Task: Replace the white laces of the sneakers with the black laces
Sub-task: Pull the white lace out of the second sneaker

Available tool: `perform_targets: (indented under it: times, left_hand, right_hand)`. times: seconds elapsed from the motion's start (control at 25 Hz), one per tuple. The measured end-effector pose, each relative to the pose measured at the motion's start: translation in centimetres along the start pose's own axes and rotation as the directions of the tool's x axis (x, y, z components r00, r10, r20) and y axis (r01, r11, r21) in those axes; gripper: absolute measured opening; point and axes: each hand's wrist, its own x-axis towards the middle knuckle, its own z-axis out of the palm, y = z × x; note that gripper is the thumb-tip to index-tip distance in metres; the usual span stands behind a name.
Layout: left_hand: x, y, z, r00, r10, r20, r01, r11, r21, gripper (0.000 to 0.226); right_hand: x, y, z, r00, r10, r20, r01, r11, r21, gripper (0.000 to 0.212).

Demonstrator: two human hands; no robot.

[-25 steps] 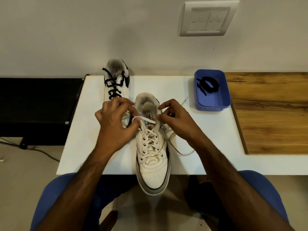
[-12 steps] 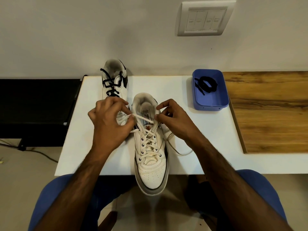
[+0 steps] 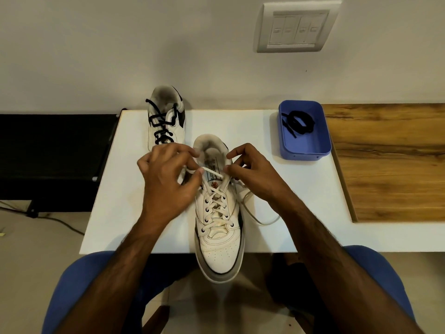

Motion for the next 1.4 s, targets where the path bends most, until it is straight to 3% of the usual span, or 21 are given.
perform_targets:
  times: [0.12,0.28,0.36,0.48,0.68,0.84,0.96,1.24,1.32,1.4]
  left_hand:
    - [0.3,-0.4,-0.7,0.998,-0.056,-0.03,0.057,0.998,0.028,0.013]
    - [-0.4,0.3,0.9,0.981,0.082,0.178,-0.106,0.986,0.129,0.026]
    - [-0.7,0.3,1.7,0.96,0.143,0.239,-0.181,0.973,0.145,0.021]
    - [-0.5,0.2,1.4,0.975,0.14,0.171,-0.158,0.982,0.1,0.011]
    - [0.1,-0.6,-0.7,0.997,-0.073,-0.03,0.073,0.997,0.002,0.006]
    - [-0.2,0.3,0.4,0.989,0.056,0.138,-0.071,0.992,0.108,0.022]
    - [-0.7,0.7,1.7,0.96,0.167,0.224,-0.204,0.967,0.153,0.016]
    - [0.1,-0.7,-0.4,1.0,0.0,0.006,-0.001,0.989,0.145,0.009]
    - [0.1,-0.7,-0.4,1.0,0.001,0.024,-0.005,0.989,0.149,0.012]
    - [-0.1,-0.1,0.3,0.99,0.067,0.127,-0.086,0.984,0.155,0.019]
  right_hand:
    - [0.0,-0.1,0.1,1.0,0.008,0.008,-0.008,1.0,0.023,0.023]
    - [0.0,0.0,0.3,1.0,0.006,-0.001,-0.006,1.0,0.02,0.023]
    - [0.0,0.0,0.2,1.0,0.007,-0.003,-0.007,1.0,0.012,0.024]
    - [0.0,0.0,0.2,1.0,0.009,-0.007,-0.009,1.0,0.003,0.023]
    - [0.0,-0.1,-0.1,1.0,0.018,0.012,-0.018,1.0,0.019,0.024]
    - [0.0,-0.1,0.2,1.0,0.016,-0.001,-0.016,1.0,0.014,0.024]
    - [0.1,0.0,0.2,1.0,0.014,-0.01,-0.014,1.0,0.002,0.024]
    - [0.1,-0.1,0.1,1.0,0.025,0.014,-0.026,0.999,0.04,0.025]
    - [0.2,0.1,0.1,1.0,0.017,0.004,-0.017,0.999,0.043,0.025]
    - [0.2,0.1,0.2,1.0,0.011,-0.003,-0.011,0.999,0.039,0.025]
